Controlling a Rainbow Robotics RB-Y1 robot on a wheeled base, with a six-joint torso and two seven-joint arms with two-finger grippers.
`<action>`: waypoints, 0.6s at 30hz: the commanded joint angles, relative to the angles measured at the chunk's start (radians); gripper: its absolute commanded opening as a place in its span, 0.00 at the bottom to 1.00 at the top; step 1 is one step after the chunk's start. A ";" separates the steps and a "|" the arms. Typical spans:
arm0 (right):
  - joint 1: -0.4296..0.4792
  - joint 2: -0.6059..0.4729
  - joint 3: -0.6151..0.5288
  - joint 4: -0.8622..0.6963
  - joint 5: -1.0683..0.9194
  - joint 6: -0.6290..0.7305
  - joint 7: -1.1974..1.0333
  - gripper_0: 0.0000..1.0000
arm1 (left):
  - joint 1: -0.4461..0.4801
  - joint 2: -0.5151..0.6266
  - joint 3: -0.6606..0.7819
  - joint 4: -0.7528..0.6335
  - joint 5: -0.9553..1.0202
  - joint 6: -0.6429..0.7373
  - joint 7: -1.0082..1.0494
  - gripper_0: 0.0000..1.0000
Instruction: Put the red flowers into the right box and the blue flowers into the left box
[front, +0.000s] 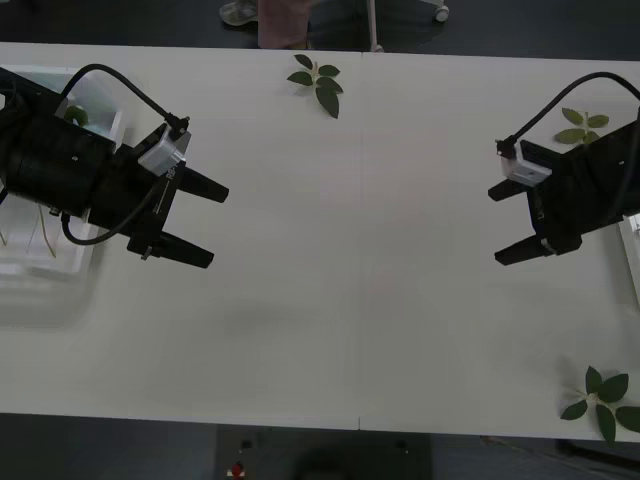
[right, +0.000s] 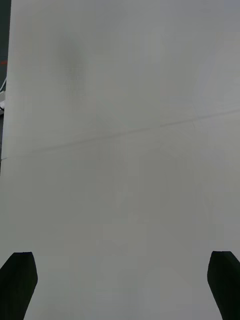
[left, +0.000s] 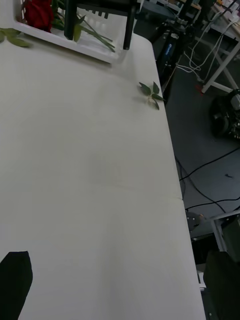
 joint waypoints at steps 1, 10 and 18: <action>0.035 0.014 -0.020 -0.070 0.034 -0.078 0.010 1.00 | -0.009 0.005 0.015 -0.016 0.013 -0.009 -0.001 1.00; 0.087 0.014 -0.020 -0.105 0.048 -0.159 0.010 1.00 | -0.009 0.005 0.015 -0.016 0.013 -0.009 -0.001 1.00; 0.087 0.014 -0.020 -0.105 0.064 -0.159 0.010 1.00 | -0.009 0.005 0.015 -0.016 0.013 -0.009 -0.001 1.00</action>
